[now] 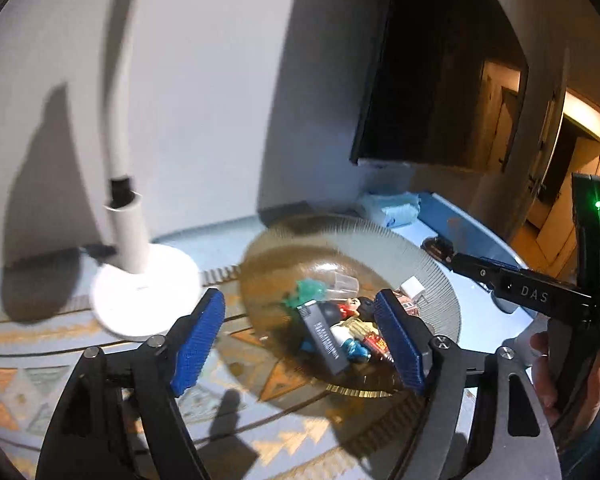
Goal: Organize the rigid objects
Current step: 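Lower the power bank and plug into the amber bowl, opening both grippers, then move both grippers back toward the remaining pile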
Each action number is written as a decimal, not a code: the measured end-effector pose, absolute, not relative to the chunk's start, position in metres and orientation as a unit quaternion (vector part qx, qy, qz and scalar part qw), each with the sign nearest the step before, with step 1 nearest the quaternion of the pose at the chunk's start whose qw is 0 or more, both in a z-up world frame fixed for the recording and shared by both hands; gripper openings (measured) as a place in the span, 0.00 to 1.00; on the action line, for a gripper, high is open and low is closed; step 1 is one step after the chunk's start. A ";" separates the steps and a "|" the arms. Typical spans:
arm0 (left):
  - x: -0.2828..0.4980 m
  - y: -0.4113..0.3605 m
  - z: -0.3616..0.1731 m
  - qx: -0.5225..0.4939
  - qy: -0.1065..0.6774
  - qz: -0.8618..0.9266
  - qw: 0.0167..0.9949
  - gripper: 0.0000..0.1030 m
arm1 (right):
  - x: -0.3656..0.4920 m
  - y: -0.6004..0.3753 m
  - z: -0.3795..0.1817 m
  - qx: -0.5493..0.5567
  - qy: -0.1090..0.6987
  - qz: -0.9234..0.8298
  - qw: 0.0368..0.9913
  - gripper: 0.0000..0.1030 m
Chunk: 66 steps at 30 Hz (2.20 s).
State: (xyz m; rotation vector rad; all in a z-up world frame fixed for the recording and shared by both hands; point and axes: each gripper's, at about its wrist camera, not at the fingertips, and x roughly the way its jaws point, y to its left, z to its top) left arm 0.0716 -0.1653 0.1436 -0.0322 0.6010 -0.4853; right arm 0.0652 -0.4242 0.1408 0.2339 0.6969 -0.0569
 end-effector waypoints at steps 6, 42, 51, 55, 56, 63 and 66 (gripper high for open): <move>0.022 -0.098 0.186 -0.027 0.233 -0.205 0.950 0.76 | 0.033 -0.372 0.176 0.104 0.308 0.035 0.945 0.56; -0.006 0.037 0.031 -0.023 0.360 0.008 0.933 0.92 | 0.026 -0.184 0.014 -0.040 0.439 0.139 0.887 0.56; -0.001 0.037 0.025 -0.011 0.373 0.016 0.928 0.92 | 0.025 -0.178 0.009 -0.061 0.431 0.131 0.891 0.56; 0.004 0.038 0.023 -0.011 0.386 0.030 0.922 0.92 | 0.030 -0.184 0.008 -0.045 0.439 0.127 0.888 0.56; 0.007 0.038 0.021 -0.011 0.396 0.031 0.918 0.92 | 0.032 -0.187 0.008 -0.037 0.446 0.127 0.885 0.56; 0.075 0.034 0.037 -0.008 0.429 -0.032 0.903 0.92 | 0.072 -0.194 0.027 0.048 0.494 0.162 0.853 0.56; 0.108 0.025 0.036 -0.013 0.427 -0.048 0.903 0.92 | 0.094 -0.190 0.028 0.023 0.480 0.124 0.868 0.56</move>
